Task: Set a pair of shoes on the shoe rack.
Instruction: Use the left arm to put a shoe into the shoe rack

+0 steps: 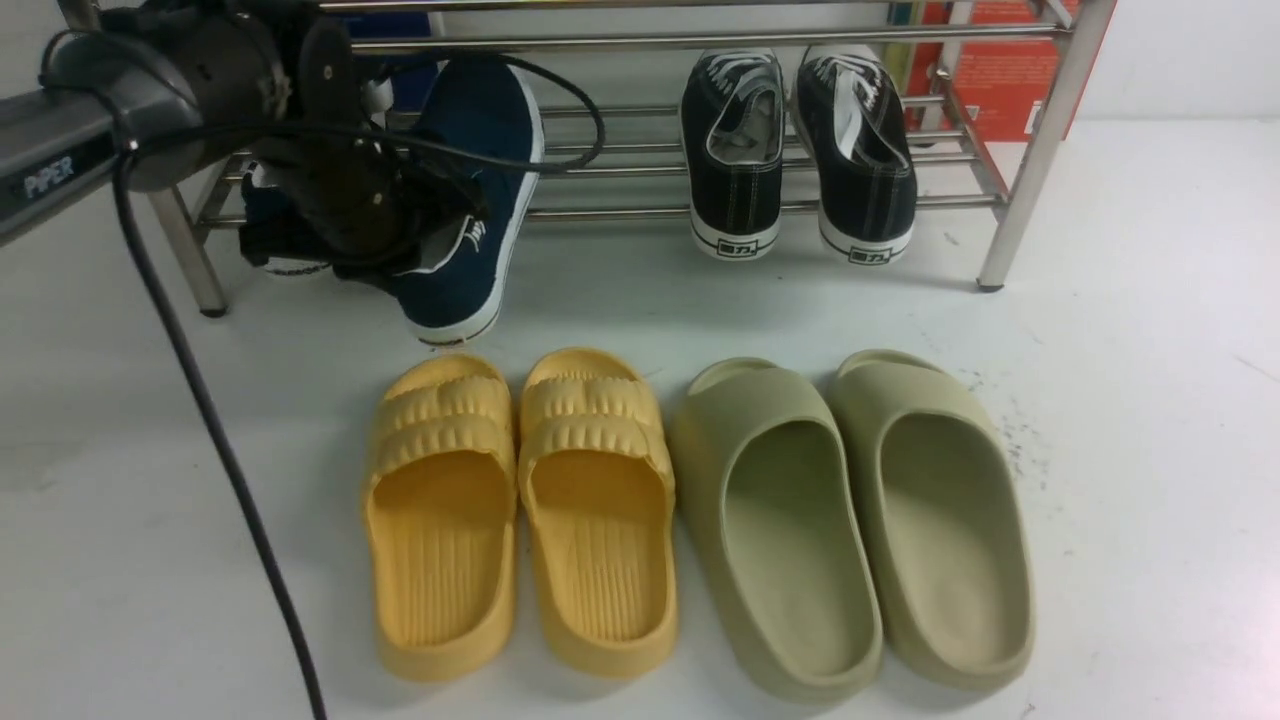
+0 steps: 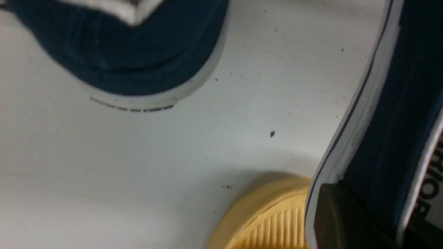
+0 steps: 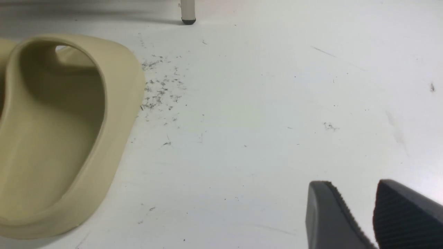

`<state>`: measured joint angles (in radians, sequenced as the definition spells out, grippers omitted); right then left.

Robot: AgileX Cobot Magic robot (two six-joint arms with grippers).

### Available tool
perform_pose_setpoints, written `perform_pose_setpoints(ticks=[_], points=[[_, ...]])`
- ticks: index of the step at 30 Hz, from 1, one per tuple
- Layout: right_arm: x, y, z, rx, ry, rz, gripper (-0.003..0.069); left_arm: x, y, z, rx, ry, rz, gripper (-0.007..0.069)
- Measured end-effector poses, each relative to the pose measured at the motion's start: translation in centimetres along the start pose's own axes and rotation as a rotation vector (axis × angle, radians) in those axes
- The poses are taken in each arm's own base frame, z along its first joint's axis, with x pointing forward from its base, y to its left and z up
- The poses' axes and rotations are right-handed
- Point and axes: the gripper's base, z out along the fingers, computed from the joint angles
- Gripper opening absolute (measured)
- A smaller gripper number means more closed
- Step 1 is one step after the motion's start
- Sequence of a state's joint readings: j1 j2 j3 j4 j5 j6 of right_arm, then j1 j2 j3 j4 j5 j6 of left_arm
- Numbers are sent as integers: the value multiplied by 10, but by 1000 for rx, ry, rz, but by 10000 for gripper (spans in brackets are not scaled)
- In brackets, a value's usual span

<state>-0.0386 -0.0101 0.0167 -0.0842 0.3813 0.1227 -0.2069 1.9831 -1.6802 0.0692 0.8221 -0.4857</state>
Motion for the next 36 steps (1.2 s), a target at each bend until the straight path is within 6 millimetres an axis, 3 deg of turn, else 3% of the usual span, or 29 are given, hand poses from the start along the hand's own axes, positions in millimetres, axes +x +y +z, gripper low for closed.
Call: perform_pose_setpoints(ticks=[10,22,36], points=[[0,0,0,0,0,0,239,-26,-7,14,-14,-124,-54,4],[0,0,0,0,0,0,239,-26,-3,34,-57,-156,-80,4],[0,0,0,0,0,0,239,-28,-2,37,-57,-174,-87,4]])
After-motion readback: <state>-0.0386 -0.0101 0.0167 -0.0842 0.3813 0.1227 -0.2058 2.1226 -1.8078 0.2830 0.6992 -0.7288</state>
